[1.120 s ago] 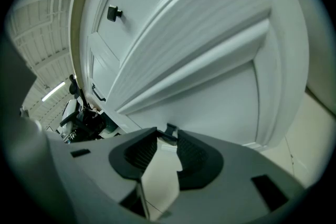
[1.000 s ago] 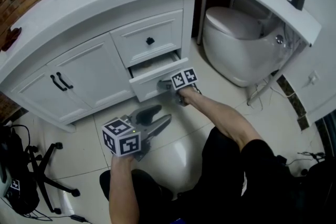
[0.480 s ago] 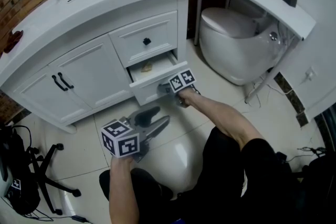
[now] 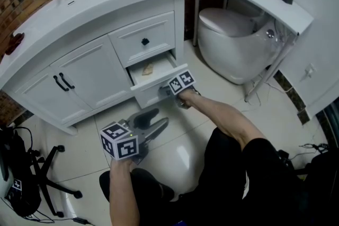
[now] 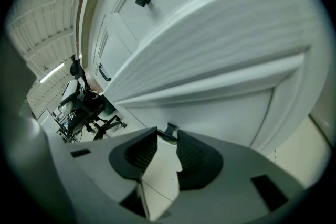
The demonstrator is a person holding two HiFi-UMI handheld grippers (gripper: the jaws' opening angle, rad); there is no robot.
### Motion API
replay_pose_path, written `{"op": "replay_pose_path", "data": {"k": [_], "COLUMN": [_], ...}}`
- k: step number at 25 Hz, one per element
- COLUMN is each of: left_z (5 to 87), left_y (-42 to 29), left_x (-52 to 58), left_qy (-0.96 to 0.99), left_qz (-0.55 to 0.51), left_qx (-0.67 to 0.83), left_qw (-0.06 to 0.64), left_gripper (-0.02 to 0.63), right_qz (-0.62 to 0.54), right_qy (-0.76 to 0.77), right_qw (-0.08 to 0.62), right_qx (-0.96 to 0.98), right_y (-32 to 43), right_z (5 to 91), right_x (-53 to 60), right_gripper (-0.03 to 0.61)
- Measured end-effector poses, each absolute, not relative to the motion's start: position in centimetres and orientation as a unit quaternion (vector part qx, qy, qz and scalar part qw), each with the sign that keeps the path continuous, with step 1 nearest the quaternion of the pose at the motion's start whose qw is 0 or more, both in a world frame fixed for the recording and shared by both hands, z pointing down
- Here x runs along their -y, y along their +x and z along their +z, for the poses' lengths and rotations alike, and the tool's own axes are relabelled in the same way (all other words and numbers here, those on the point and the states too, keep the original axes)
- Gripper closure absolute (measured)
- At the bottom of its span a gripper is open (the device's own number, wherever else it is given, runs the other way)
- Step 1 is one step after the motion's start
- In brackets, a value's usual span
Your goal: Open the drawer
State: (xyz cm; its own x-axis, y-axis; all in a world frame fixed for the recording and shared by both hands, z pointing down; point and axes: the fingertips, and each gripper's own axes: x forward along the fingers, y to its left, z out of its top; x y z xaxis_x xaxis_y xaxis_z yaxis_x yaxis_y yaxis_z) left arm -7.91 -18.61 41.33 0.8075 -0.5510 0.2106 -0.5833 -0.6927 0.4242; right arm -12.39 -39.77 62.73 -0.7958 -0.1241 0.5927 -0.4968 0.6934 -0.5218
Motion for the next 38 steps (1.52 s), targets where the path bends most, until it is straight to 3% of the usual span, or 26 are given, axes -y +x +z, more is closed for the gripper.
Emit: {"op": "replay_pose_path", "data": {"k": [38], "left_z": [40.1], "left_y": [-5.8], "left_x": [15.4], "left_qy": [0.929], "left_qz": [0.039], "left_qx": [0.289], "left_qw": [0.229], "left_gripper": [0.399], "right_qz": [0.327], "right_qy": [0.17], "right_qw": [0.304], "right_qx": [0.878], "right_y": [-10.4], "right_z": [62.7], "right_x": [35.9], "right_gripper": [0.446]}}
